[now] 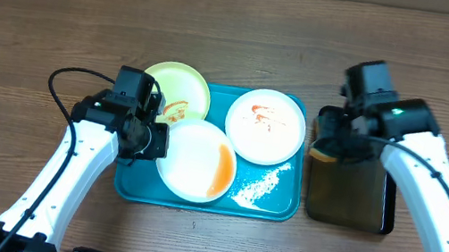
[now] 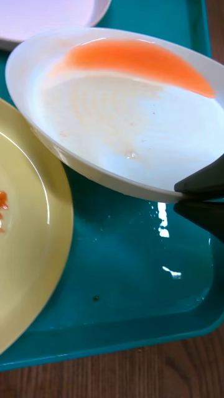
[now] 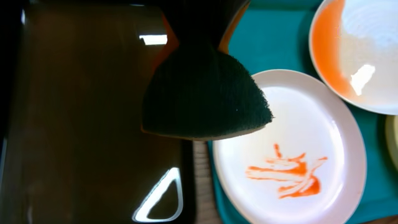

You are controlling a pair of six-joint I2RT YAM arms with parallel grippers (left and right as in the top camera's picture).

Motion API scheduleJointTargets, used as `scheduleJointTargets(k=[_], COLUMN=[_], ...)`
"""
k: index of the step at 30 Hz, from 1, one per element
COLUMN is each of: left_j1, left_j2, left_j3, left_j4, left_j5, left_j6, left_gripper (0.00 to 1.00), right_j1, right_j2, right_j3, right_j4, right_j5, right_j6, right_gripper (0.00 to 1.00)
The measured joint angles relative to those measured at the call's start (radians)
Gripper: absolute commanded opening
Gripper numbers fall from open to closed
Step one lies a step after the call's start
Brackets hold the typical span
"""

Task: Clean dirty plates on tray and stack at the side
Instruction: 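Return the sponge to the black tray with the right gripper, then lift the cleaned white plate with the left gripper and carry it left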

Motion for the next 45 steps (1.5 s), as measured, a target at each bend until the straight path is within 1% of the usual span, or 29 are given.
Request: scheduleJointTargets(k=[3,9,15,20,27,36,45], left_j1=[0.000,0.000,-0.006,-0.049,-0.113,-0.205,-0.297], left_j2=[0.000,0.000,0.000,0.000,0.000,0.000,0.000], left_j3=[0.032,0.109,0.136,0.137,0.137,0.137,0.137], left_j4=[0.001,0.004,0.054,0.129,0.187,0.243,0.383], left_j5=[0.019,0.032,0.032,0.018,-0.008,-0.159,-0.347], left_j6=[0.000,0.000,0.000,0.000,-0.011,-0.022,-0.023], left_gripper=[0.04,0.04,0.04,0.04,0.04,0.04,0.04], right_j1=[-0.072,-0.157,-0.159,-0.159,-0.159,-0.159,-0.159], right_j2=[0.000,0.000,0.000,0.000,0.000,0.000,0.000], right_j3=[0.000,0.000,0.000,0.000,0.000,0.000,0.000], right_j4=[-0.034,-0.063,-0.069,-0.070,-0.079,-0.079,-0.080], right_j5=[-0.015,-0.021,-0.029,-0.030,-0.030,-0.030,-0.034], right_j6=[-0.020,-0.051,-0.068,-0.072,-0.073,-0.073,-0.073], right_gripper=[0.04,0.04,0.04,0.04,0.04,0.04,0.04])
